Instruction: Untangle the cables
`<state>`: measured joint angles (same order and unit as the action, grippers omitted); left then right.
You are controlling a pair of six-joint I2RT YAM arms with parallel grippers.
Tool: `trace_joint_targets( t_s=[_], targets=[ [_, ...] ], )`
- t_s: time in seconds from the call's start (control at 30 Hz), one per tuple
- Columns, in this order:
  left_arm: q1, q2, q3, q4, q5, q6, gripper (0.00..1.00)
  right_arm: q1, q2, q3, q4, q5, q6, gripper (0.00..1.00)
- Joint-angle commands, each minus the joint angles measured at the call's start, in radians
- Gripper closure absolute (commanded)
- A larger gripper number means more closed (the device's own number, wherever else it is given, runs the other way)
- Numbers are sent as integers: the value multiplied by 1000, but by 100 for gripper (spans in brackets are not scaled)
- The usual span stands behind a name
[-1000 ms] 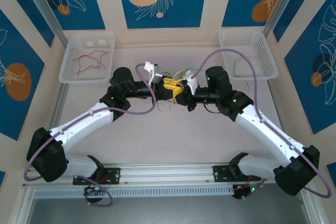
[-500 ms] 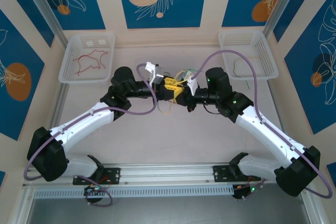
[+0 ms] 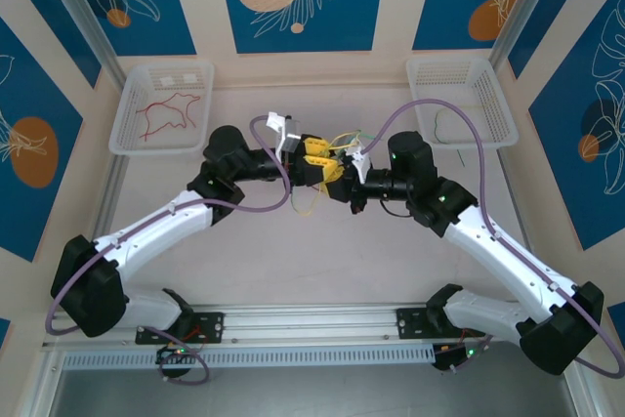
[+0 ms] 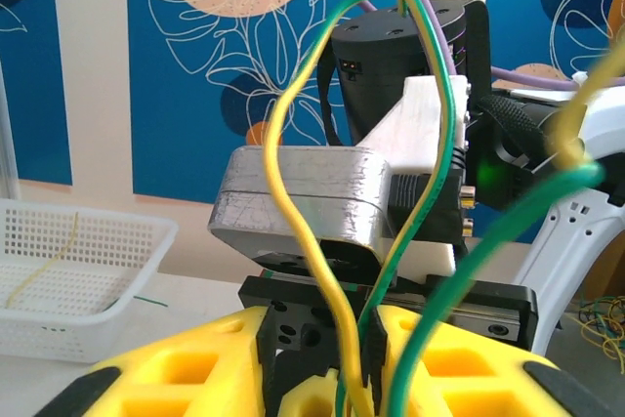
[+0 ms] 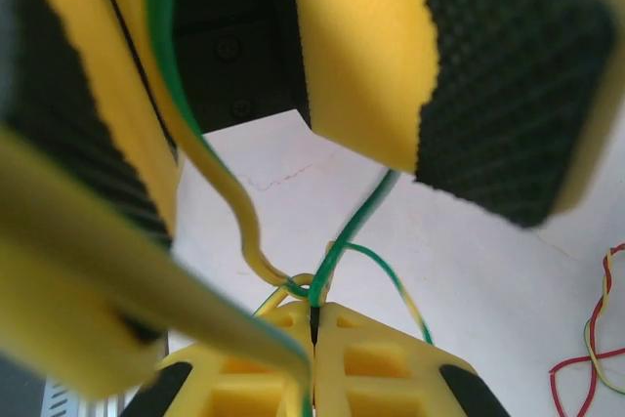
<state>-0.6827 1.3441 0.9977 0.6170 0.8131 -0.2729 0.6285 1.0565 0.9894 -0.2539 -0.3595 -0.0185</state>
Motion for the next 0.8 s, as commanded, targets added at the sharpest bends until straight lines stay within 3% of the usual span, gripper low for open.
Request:
trace_joint_targets(
  t_s=[0.0,0.17,0.23,0.4,0.47,0.7,0.77],
  targets=[
    [6,31,28,25,-24,-4,63,46,0,9,35,-89,-29,100],
    [-3,42,40,10,-4,4,67,58,4,11,63,-79,-24,100],
    [-6,45,38,0,-1,11,77,62,9,17,65,-81,-27,100],
    [-6,48,33,-9,-17,14,88,83,15,26,77,-79,-30,100],
    [-7,52,35,-12,-21,18,100,95,19,32,77,-69,-32,100],
    [-4,14,5,-24,-129,36,100,100,-27,8,82,27,-25,100],
    [3,-1,-4,-40,-176,31,100,96,-61,-13,97,93,-9,77]
  ],
)
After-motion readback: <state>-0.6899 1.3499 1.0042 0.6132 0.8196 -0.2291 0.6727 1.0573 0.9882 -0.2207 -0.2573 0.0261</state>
